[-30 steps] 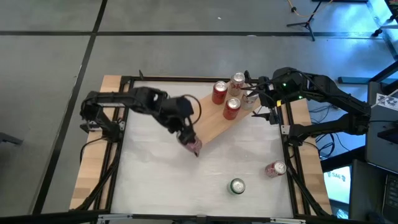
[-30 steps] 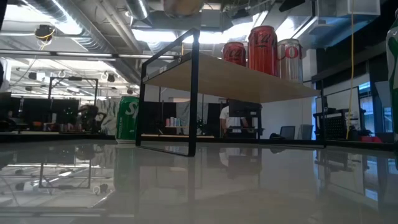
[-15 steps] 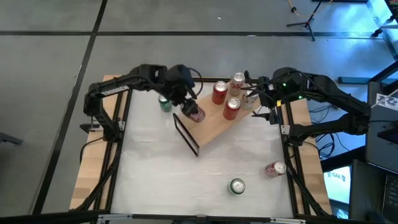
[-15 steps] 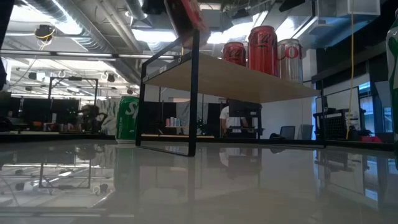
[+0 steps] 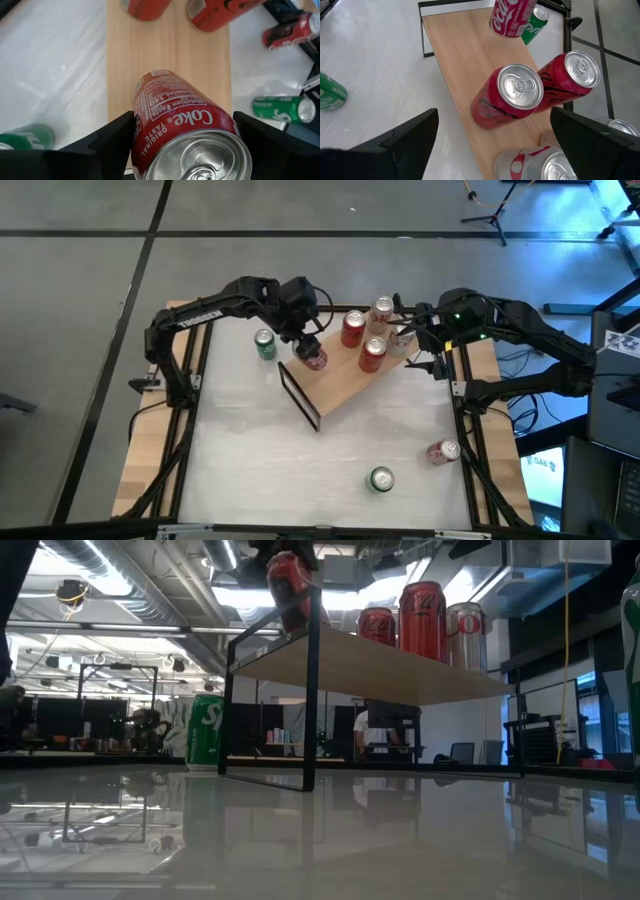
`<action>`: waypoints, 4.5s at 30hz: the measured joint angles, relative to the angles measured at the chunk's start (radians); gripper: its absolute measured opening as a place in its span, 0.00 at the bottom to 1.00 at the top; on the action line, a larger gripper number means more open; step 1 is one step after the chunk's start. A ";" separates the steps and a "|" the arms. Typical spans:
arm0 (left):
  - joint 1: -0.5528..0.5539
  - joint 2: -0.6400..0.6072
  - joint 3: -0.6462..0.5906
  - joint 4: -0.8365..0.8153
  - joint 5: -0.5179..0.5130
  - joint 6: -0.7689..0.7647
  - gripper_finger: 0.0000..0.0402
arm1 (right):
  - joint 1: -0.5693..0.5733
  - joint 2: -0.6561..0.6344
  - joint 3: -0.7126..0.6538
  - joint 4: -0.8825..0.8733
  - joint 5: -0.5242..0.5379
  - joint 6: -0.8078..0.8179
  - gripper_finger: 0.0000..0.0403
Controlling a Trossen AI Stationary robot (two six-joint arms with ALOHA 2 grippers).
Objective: Place canned beverage on shelf
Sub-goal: Put the left red and white soda can on the shelf
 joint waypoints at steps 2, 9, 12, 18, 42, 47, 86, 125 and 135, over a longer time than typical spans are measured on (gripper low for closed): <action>0.000 0.010 0.000 -0.011 0.014 0.002 0.72 | 0.000 0.000 0.000 0.000 0.000 0.000 0.94; -0.004 0.030 0.000 -0.104 0.027 0.002 0.72 | 0.000 0.000 0.000 -0.001 0.000 0.000 0.94; -0.004 0.031 0.000 -0.122 0.027 0.003 0.72 | 0.000 0.000 0.000 0.000 0.000 0.000 0.94; -0.016 0.031 0.000 -0.118 0.007 0.002 0.72 | 0.000 0.000 0.000 -0.001 0.000 0.000 0.94; -0.066 0.031 0.000 -0.092 -0.057 0.002 0.77 | 0.000 0.000 0.000 -0.001 0.000 0.000 0.94; -0.066 0.031 0.000 -0.074 -0.057 0.002 0.78 | 0.000 0.000 0.000 -0.001 0.000 0.000 0.94; -0.066 0.031 0.000 -0.070 -0.057 0.000 0.78 | 0.000 0.000 0.000 -0.001 0.000 0.000 0.94; -0.069 0.009 0.000 -0.066 -0.110 0.020 0.88 | 0.000 0.000 0.000 -0.003 0.000 0.000 0.94; -0.115 -0.036 0.000 -0.028 -0.200 0.049 0.88 | 0.000 0.000 0.000 -0.003 0.000 0.000 0.94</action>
